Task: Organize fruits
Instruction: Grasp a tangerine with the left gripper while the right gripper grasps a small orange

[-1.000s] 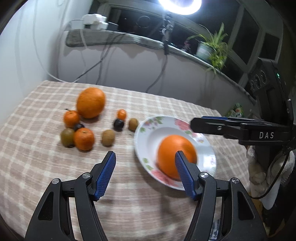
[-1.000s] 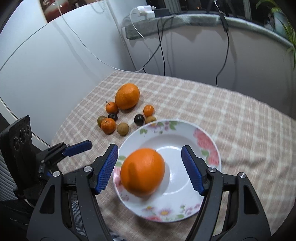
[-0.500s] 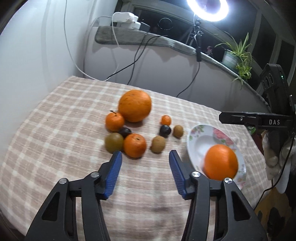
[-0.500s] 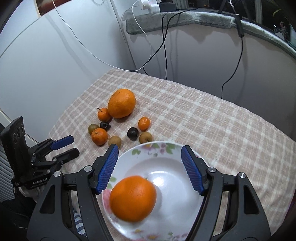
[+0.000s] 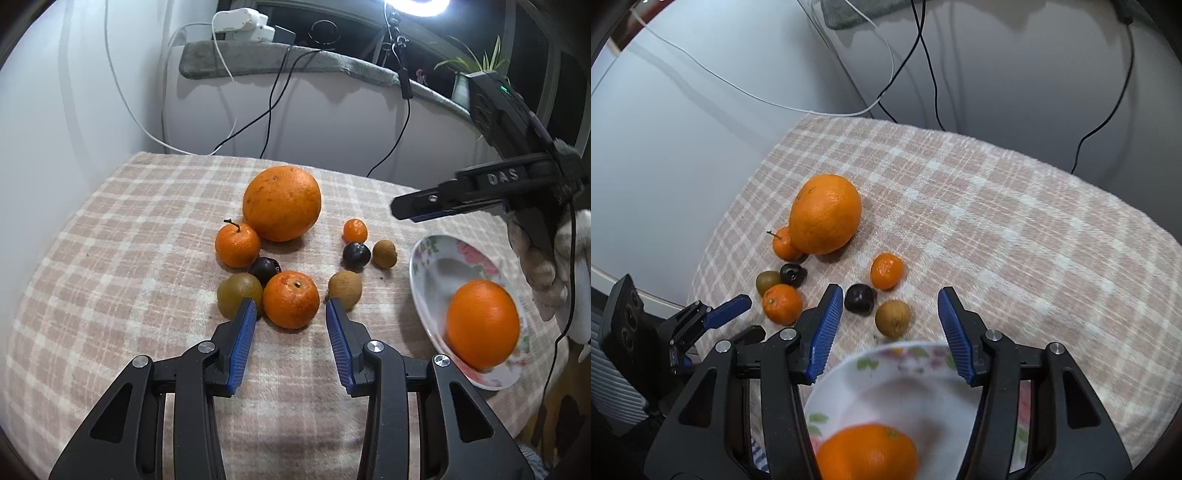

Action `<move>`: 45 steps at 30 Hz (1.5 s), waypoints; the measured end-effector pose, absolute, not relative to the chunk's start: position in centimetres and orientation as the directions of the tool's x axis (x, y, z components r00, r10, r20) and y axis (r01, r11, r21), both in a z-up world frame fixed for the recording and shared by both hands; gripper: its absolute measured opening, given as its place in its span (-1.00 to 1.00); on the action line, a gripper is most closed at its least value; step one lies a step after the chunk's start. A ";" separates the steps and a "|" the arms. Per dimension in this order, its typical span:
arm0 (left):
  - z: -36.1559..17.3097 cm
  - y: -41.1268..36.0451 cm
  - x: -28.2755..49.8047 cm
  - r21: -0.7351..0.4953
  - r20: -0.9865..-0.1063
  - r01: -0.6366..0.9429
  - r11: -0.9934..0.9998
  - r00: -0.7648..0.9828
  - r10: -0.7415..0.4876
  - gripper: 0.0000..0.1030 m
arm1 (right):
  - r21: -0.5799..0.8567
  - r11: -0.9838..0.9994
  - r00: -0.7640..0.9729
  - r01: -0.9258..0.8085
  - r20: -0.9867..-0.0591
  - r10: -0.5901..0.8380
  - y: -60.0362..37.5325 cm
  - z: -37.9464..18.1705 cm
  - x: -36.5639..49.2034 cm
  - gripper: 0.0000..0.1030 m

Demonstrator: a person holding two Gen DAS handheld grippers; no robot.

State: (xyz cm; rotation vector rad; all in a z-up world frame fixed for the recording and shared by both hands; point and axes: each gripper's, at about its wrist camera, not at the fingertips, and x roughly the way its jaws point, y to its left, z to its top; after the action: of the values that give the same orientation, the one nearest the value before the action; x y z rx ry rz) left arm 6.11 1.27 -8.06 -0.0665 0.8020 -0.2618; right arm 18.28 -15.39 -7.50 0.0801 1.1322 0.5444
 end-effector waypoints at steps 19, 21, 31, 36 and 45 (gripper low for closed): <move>-9.1 -0.2 7.7 -0.049 -0.725 0.249 0.967 0.658 -0.206 -0.26 | 0.305 0.877 0.244 -0.373 -0.879 0.409 -13.2 -11.0 21.5 -0.14; -9.1 -0.3 7.7 -0.043 -0.726 0.252 0.967 0.657 -0.204 -0.26 | 0.303 0.876 0.242 -0.375 -0.880 0.408 -13.1 -11.1 21.5 -0.15; -9.3 -0.6 8.1 -0.006 -0.728 0.260 0.966 0.661 -0.182 -0.29 | 0.286 0.877 0.218 -0.387 -0.895 0.388 -12.3 -11.7 21.7 -0.37; -9.3 -0.3 8.1 -0.026 -0.721 0.256 0.966 0.665 -0.196 -0.31 | 0.290 0.873 0.218 -0.393 -0.892 0.395 -12.1 -11.7 21.7 -0.49; -8.8 0.9 7.7 -0.113 -0.706 0.236 0.965 0.664 -0.245 -0.33 | 0.289 0.877 0.245 -0.384 -0.884 0.399 -12.8 -11.3 21.3 -0.49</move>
State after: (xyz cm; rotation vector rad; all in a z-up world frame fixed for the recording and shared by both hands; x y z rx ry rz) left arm 7.66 0.86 -8.85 -0.0125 0.7997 -0.2715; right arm 21.33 -12.84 -11.31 0.0142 1.2108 0.5340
